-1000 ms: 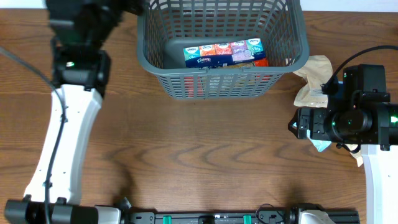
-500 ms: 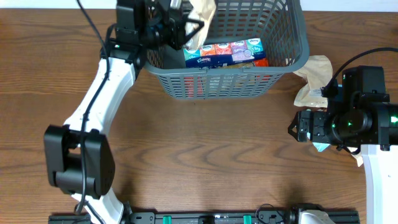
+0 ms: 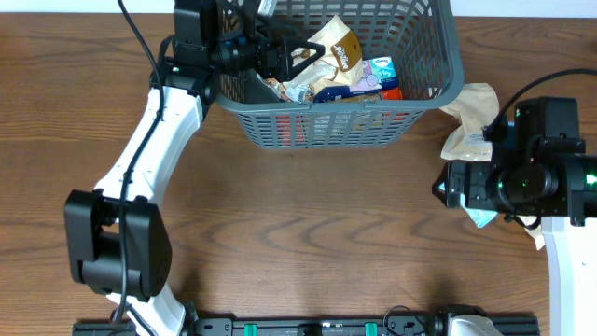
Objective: Pack container
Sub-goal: 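Carry the rice bag into the basket and release it, then move the right gripper to the beige pouch and grasp it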
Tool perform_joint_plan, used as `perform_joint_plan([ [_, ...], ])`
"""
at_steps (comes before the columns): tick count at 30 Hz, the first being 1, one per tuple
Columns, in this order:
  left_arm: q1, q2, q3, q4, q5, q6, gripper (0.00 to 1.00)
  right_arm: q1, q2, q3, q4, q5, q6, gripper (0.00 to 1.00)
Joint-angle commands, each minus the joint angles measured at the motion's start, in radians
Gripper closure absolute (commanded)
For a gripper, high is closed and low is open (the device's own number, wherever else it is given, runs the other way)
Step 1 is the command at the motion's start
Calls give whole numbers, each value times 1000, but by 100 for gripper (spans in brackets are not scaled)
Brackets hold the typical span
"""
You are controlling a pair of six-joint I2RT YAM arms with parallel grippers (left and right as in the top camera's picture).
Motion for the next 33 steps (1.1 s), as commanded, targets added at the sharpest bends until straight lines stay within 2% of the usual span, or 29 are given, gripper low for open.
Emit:
perform_joint_plan([
  [1,3,-97,26,-43,-212,46,2,-12,2,13,71,-7,-3,1],
  [7,3,-262,32,-268,-788,227,1,-12,9,13,314,-7,-23,1],
  [11,5,-354,32,-385,-1054,260,1,-12,56,13,440,9,-27,1],
  [13,8,-378,32,-435,-1132,259,1,-12,104,13,447,24,-26,1],
  [20,54,-399,32,-637,-1308,258,1,-30,369,13,294,88,-26,1],
  [23,87,-399,32,-701,-1310,238,1,-58,453,13,244,98,-26,1],
  [33,112,-399,32,-761,-1310,229,1,-172,492,13,237,56,-23,1],
])
